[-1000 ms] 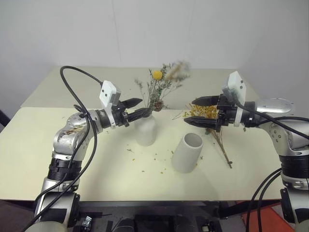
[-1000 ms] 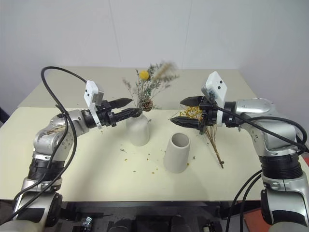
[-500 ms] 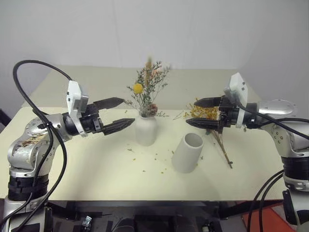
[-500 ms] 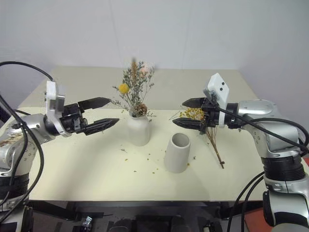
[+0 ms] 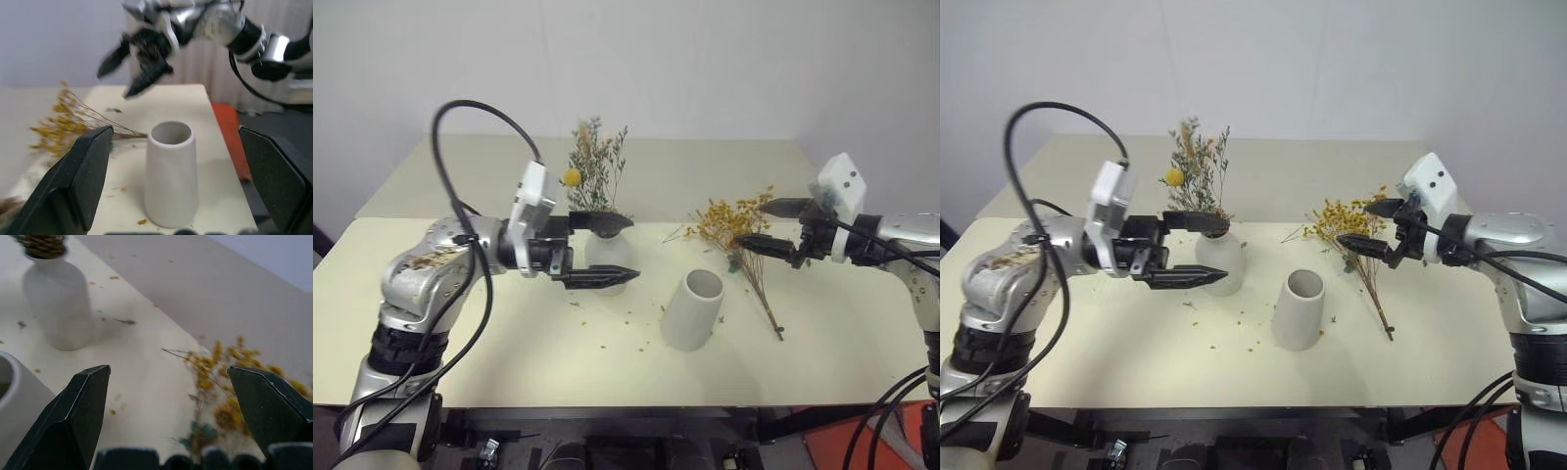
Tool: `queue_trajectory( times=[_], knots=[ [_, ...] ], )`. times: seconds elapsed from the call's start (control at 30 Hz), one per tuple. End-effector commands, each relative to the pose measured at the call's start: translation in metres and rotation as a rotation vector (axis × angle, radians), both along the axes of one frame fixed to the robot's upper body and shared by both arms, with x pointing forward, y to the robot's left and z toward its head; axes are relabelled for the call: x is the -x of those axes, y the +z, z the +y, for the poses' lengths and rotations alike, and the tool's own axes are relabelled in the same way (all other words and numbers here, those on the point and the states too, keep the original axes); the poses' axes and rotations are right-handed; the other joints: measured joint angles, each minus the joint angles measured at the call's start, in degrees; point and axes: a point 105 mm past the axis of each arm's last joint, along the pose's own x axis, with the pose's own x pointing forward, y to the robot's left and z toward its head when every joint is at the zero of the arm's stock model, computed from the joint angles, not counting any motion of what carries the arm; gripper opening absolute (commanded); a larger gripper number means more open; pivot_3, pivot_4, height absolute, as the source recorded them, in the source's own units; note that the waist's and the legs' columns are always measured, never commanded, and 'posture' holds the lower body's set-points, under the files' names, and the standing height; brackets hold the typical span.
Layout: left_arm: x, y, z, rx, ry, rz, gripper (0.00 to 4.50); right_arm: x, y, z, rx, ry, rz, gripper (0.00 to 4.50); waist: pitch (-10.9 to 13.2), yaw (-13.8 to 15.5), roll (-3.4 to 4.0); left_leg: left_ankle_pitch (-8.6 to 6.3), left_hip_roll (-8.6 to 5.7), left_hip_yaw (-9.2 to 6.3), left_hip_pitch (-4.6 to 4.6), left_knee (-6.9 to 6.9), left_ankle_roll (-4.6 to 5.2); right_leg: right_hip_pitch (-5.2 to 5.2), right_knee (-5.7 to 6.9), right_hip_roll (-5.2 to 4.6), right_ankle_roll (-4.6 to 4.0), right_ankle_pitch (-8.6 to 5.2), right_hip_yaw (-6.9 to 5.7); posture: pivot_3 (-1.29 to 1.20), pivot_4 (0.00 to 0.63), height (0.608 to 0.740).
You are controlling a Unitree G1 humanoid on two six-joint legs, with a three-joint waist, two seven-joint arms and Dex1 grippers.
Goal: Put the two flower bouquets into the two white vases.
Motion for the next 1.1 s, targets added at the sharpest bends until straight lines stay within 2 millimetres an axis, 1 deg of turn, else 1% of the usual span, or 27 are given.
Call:
queue_trajectory(
  times=[0.03, 0.1, 0.2, 0.27, 0.4, 0.47, 0.6, 0.87, 0.97, 1.0, 1.1],
  knots=[
    [0.0, 0.002, -0.007, -0.05, -0.05, -0.052, 4.45, 0.001, 0.005, -0.016, 0.005, -0.164, 0.033, 4.5, 0.0, -0.22, 0.0, 0.0, 0.01, 0.0, 0.0, 0.0, 0.0, -0.01, 0.0, 0.01, 0.0, 0.0, 0.0, 0.0, 0.15, 0.74],
    [-0.004, 0.001, -0.011, -0.079, -0.053, -0.047, 4.45, 0.0, -0.007, -0.022, 0.007, -0.253, 0.115, 4.5, 0.0, -0.25, 0.0, 0.0, 0.0, 0.0, 0.02, 0.0, 0.0, -0.01, 0.03, 0.0, 0.0, 0.0, 0.02, 0.0, 0.15, 0.74],
    [-0.009, -0.001, -0.017, -0.109, -0.062, -0.047, 4.45, -0.002, -0.023, -0.023, -0.011, -0.327, 0.247, 4.5, 0.0, -0.25, 0.0, 0.0, -0.01, 0.0, 0.01, 0.0, 0.0, 0.0, 0.02, 0.0, 0.05, -0.03, 0.02, 0.0, 0.15, 0.74],
    [-0.011, -0.001, -0.023, -0.111, -0.075, -0.051, 4.45, -0.006, -0.038, -0.025, 0.012, -0.392, 0.343, 4.5, 0.0, -0.43, 0.0, 0.0, -0.01, 0.01, 0.0, 0.0, 0.0, -0.01, 0.0, 0.0, 0.05, -0.03, 0.03, 0.0, 0.15, 0.74],
    [-0.014, -0.003, -0.029, -0.143, -0.094, -0.038, 4.45, -0.017, -0.057, -0.022, 0.022, -0.423, 0.477, 4.5, 0.0, -0.66, 0.0, 0.0, -0.02, 0.01, -0.02, 0.0, 0.0, -0.02, -0.01, 0.0, 0.04, -0.02, 0.04, 0.0, 0.15, 0.74],
    [-0.016, -0.005, -0.03, -0.183, -0.083, -0.029, 4.45, -0.022, -0.066, -0.022, 0.059, -0.439, 0.514, 4.5, 0.0, -0.82, 0.0, 0.0, -0.01, 0.01, -0.04, 0.0, 0.01, -0.04, -0.01, 0.0, 0.03, -0.02, 0.04, 0.0, 0.15, 0.74],
    [-0.017, 0.0, -0.029, -0.16, -0.058, -0.032, 4.45, -0.033, -0.087, -0.021, 0.117, -0.465, 0.586, 4.5, 0.0, -1.14, 0.01, -0.01, -0.02, 0.01, -0.1, 0.0, 0.01, -0.09, -0.02, 0.0, 0.03, -0.02, 0.05, 0.0, 0.15, 0.74],
    [-0.016, -0.004, -0.025, -0.162, -0.028, -0.032, 4.45, -0.038, -0.11, -0.012, 0.175, -0.43, 0.63, 4.5, 0.0, -1.12, 0.01, -0.01, -0.02, 0.0, -0.11, 0.0, 0.01, -0.1, -0.01, -0.01, 0.04, -0.01, 0.05, 0.0, 0.15, 0.74],
    [-0.016, -0.005, -0.025, -0.163, -0.023, -0.032, 4.5, -0.042, -0.113, -0.009, 0.169, -0.427, 0.625, 3.94, 0.0, -1.12, 0.01, 0.0, -0.02, 0.0, -0.09, 0.0, 0.01, -0.1, 0.01, 0.0, 0.04, -0.01, 0.05, 0.0, 0.15, 0.74],
    [-0.016, -0.005, -0.024, -0.163, -0.021, -0.032, 4.5, -0.044, -0.112, -0.007, 0.163, -0.426, 0.62, 3.65, 0.0, -1.14, 0.01, 0.0, -0.02, 0.0, -0.1, 0.0, 0.01, -0.1, 0.01, 0.0, 0.04, -0.01, 0.05, 0.0, 0.15, 0.74],
    [-0.018, -0.006, -0.023, -0.167, -0.01, -0.034, 4.5, -0.05, -0.109, -0.004, 0.133, -0.429, 0.578, 2.61, 0.0, -1.2, 0.01, 0.0, -0.01, 0.0, -0.09, 0.0, 0.01, -0.1, 0.01, 0.0, 0.03, 0.0, 0.05, 0.0, 0.15, 0.74]
  ],
)
